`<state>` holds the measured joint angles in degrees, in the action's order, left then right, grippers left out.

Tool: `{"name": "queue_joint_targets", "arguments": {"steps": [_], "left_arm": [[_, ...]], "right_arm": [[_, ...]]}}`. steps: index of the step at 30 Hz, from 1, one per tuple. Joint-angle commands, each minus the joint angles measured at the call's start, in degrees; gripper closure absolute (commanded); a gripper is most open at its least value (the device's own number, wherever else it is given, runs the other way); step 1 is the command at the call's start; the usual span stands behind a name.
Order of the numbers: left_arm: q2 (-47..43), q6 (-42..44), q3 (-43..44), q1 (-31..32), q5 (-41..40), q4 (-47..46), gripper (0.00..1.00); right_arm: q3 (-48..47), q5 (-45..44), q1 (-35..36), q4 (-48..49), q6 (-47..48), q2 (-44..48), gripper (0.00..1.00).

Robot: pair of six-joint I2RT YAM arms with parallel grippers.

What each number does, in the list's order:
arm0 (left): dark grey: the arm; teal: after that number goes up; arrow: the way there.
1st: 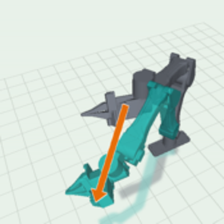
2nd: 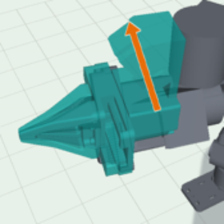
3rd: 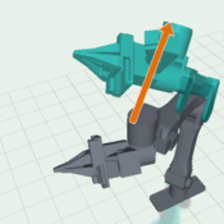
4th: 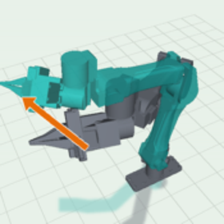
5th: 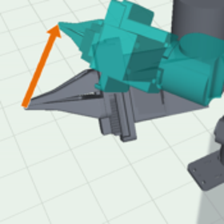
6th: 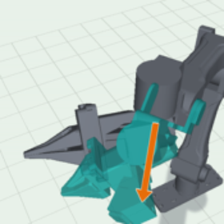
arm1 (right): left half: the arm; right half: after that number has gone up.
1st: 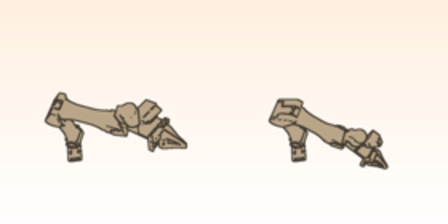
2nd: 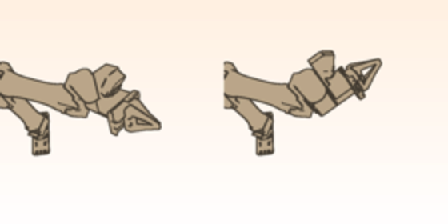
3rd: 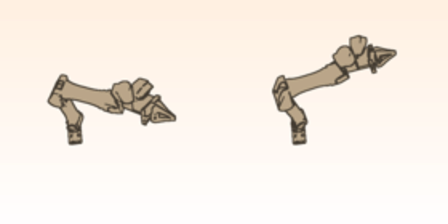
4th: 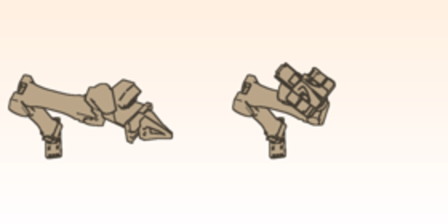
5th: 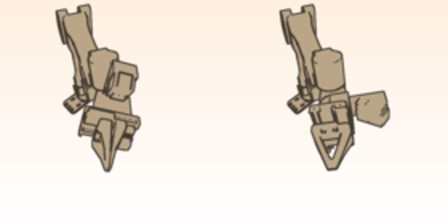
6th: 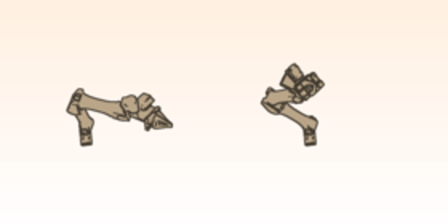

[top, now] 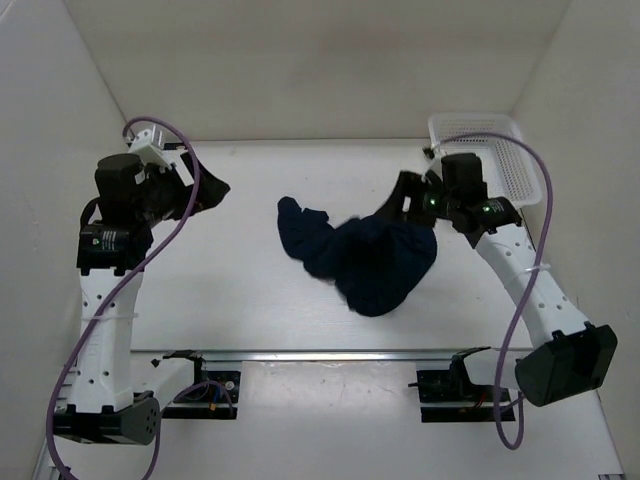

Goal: Fold and stack the shorts
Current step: Move the shorts to the center of the board, then flatten the shorts out

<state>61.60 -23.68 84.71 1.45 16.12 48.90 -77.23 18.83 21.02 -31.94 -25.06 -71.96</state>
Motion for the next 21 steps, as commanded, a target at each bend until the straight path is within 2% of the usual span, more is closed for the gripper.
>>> {"name": "queue_joint_targets", "arguments": {"steps": [1, 3, 4, 5, 7, 8, 9, 10, 11, 14, 16, 20, 21], "left_arm": [[-1.84, 1.53, -6.82, 0.48, 4.01, 1.54, 0.02], [-1.84, 0.84, -11.12, 1.27, 6.28, 1.54, 0.04], [0.08, -0.13, -15.49, 1.27, 7.77, 1.54, 0.10], [1.31, -0.75, -17.62, 2.14, 8.66, 1.02, 0.15], [3.86, -1.98, -21.14, 4.25, 9.19, -1.52, 0.23], [6.14, -3.37, -23.42, 5.04, 9.19, -2.31, 0.30], [7.20, -4.00, -24.23, 5.92, 9.19, -3.28, 0.32], [8.08, -4.70, -24.76, 6.80, 8.50, -5.12, 0.32], [9.92, -5.84, -24.77, 8.90, 7.97, -5.83, 0.32], [15.44, -7.42, -23.81, 12.59, 5.07, -7.59, 0.22], [19.67, -7.43, -22.14, 14.18, 2.79, -8.30, 0.09], [33.01, -8.05, -16.51, 15.51, 0.94, -8.30, 0.04], [34.97, -8.66, -14.68, 15.51, 0.93, -8.30, 0.04]], "right_arm": [[9.10, -6.95, -5.10, -5.84, -1.21, 4.19, 0.25], [13.23, -9.41, -5.63, -6.37, -2.44, 8.67, 0.34], [16.73, -12.64, -5.63, -6.38, -3.15, 10.25, 0.55], [18.33, -13.90, -4.85, -6.99, -3.85, 13.05, 0.63], [20.88, -15.22, -4.23, -6.99, -5.52, 15.09, 0.73], [22.81, -15.23, -3.62, -7.51, -6.14, 16.23, 0.76], [23.61, -14.44, -2.83, -7.52, -6.14, 16.24, 0.76], [24.14, -13.91, -2.21, -7.52, -7.88, 16.24, 0.72], [24.67, -13.12, -0.81, -6.56, -8.51, 16.24, 0.56], [25.38, -10.49, 2.87, -2.97, -11.75, 13.97, 0.29], [25.21, -10.48, 5.25, -1.02, -12.46, 10.38, 0.21], [18.99, -11.10, 5.79, 1.97, -12.47, -0.26, 0.13], [17.22, -10.40, 5.79, 2.67, -12.47, -2.63, 0.07]]}}
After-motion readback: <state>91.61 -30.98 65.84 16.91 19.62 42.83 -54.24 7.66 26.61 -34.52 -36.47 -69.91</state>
